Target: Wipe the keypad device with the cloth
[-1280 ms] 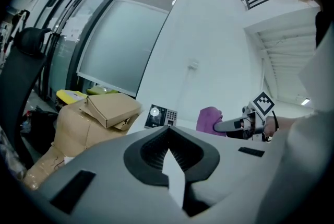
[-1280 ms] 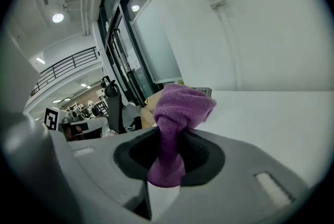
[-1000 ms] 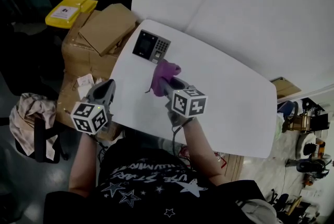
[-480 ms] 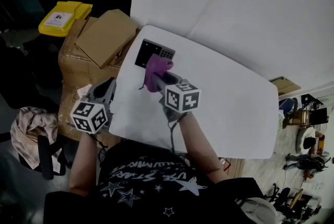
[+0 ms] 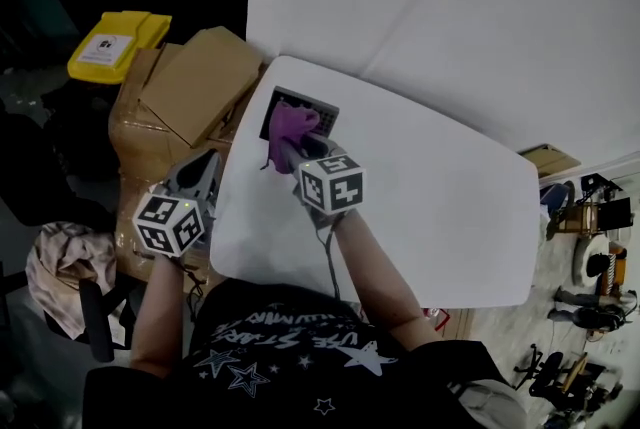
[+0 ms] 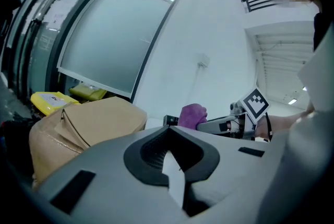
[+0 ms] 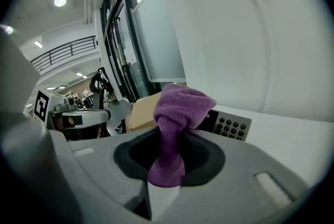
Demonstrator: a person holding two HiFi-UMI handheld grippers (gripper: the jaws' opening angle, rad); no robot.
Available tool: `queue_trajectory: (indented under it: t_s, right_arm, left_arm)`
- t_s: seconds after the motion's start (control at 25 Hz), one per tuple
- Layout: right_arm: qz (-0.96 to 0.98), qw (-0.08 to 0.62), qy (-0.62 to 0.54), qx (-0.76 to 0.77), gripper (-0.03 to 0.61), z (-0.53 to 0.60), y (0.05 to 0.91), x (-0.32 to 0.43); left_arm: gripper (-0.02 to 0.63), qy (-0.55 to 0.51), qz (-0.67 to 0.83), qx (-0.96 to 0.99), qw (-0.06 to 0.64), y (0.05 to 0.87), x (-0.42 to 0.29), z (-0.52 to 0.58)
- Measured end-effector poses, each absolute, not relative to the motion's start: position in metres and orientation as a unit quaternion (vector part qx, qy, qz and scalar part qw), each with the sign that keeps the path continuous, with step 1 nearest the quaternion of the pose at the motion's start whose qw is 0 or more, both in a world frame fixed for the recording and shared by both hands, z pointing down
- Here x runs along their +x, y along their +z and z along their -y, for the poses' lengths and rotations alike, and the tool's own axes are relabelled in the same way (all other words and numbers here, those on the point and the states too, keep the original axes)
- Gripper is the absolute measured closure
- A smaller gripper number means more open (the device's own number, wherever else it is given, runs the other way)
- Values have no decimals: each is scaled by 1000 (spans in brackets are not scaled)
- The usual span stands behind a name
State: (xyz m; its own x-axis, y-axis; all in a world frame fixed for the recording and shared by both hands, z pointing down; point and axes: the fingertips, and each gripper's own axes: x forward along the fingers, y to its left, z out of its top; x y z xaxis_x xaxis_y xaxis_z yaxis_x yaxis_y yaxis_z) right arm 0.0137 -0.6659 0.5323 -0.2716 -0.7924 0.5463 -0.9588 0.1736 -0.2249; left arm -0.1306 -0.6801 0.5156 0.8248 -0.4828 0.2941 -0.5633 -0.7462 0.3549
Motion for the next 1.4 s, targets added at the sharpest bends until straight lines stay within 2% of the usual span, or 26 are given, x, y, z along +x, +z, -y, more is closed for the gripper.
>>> queue_trajectory:
  t_s: [0.68,1.4]
  right_arm:
    - [722,125,328,596,480,712,564,22]
    - [660,107,358,652,480,663,572,86]
  left_arm:
    - [607,118,276,928,222,528,-127,685]
    - [607,118,249,936,220,527,-107,657]
